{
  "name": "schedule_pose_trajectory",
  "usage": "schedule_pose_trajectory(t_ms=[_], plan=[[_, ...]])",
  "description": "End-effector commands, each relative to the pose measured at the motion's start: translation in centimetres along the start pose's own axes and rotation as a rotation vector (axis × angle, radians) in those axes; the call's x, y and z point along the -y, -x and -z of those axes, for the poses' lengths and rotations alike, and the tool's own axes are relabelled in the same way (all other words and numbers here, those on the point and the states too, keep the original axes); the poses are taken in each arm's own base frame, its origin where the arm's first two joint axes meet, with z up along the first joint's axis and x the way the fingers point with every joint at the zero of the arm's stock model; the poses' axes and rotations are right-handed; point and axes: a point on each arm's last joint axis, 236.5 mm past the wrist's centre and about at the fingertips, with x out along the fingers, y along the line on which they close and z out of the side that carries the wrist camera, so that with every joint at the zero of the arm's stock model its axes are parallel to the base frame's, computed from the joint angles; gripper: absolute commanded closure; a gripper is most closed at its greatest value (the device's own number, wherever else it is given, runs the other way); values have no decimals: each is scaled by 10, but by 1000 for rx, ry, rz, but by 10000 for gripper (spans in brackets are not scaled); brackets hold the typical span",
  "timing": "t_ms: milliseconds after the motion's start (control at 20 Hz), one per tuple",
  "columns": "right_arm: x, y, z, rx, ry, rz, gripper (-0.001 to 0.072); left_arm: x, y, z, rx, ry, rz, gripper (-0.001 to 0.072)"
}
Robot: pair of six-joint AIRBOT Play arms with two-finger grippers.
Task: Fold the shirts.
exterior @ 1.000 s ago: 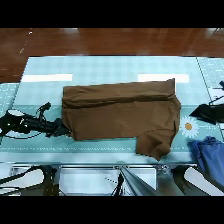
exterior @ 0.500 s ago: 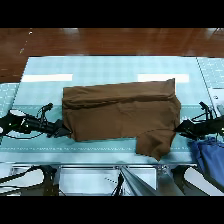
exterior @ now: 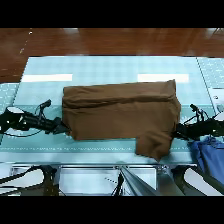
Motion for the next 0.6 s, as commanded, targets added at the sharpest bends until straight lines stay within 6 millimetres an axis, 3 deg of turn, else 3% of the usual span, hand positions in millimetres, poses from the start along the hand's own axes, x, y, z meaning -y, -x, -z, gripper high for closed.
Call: schedule_pose_trajectory(t_ms=[0,150,250,400,550], plan=[[-30,39,-34,128,110,-59,684,38,34,-34,100,-98,48,675],[-78,109,-114,470,67,-189,685,93,88,-91,324,-224,83,675],[-97,122,-145,538,133,-171,685,105,105,-122,424,-222,62,675],[-115,115,-195,611,150,-150,685,101,84,-141,394,-176,60,675],[-110,121,-247,702,48,-153,685,91,77,-166,411,-138,64,676]])
